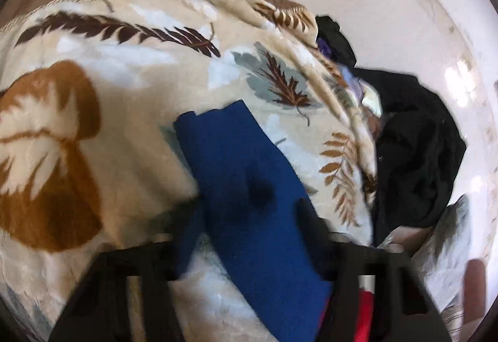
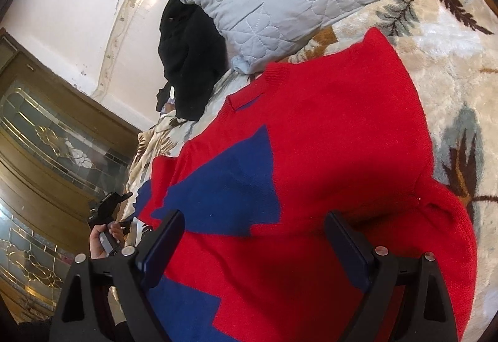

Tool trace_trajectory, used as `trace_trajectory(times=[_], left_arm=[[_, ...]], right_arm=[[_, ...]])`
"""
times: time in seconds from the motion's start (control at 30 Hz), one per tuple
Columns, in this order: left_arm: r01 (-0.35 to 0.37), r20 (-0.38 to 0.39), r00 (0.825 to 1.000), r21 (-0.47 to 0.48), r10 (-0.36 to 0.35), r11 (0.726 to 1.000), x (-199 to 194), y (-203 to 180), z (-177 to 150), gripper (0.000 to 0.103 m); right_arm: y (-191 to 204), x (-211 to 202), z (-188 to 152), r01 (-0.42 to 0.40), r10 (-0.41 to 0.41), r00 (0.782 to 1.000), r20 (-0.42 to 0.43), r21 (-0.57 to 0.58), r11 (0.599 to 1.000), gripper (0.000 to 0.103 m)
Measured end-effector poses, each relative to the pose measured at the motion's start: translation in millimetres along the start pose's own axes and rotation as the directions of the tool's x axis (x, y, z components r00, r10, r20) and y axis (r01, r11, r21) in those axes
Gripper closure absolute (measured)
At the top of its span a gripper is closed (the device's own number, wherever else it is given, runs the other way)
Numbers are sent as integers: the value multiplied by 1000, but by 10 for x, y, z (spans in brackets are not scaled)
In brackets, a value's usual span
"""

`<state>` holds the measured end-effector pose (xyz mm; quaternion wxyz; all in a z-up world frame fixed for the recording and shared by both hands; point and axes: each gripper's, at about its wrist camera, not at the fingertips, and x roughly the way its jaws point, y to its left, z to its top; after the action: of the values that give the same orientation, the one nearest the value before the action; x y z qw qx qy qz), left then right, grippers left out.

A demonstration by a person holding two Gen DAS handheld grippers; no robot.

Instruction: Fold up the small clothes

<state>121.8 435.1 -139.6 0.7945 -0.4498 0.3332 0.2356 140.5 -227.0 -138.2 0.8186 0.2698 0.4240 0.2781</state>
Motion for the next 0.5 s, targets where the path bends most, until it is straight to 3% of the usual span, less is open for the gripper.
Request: trace_trajectory(times=[0.03,0.1,0.13,0.2,0.27,0.37,0.43,0.5], left_arm=[[-65,-32,997,19,65,998,74,-10,20,94],[-91,-38,995,33,93,995,52,-56,48,94],[-126,-7,992,90,127,988,-45,-191,35,95],[-118,93,991,244,98,963,-361,-598,-82,95],[-58,154,988,388,-2,920,-721,-1072,-314,95],[62,143,974,585,-178,809,-1169,-1829,-854,95],[178,60,953,683,-297,709,-1379,-2344,-1379,95],[266,-32,934,729,-357,631,-1446,-2670,-1832,94]], right_arm=[[1,-6,-1,3,-3,1000,3,-1,1000,10],[0,-29,8,14,-14,1000,15,-5,1000,10],[-6,-44,18,19,-18,1000,24,-3,1000,10],[-35,-96,38,22,-22,999,45,15,1000,10],[-67,-154,62,11,-14,998,69,39,999,10],[-112,-250,94,-1,-7,994,106,71,997,10],[-149,-320,116,-3,-8,991,132,90,996,10],[-194,-375,138,-7,-9,989,150,109,994,10]])
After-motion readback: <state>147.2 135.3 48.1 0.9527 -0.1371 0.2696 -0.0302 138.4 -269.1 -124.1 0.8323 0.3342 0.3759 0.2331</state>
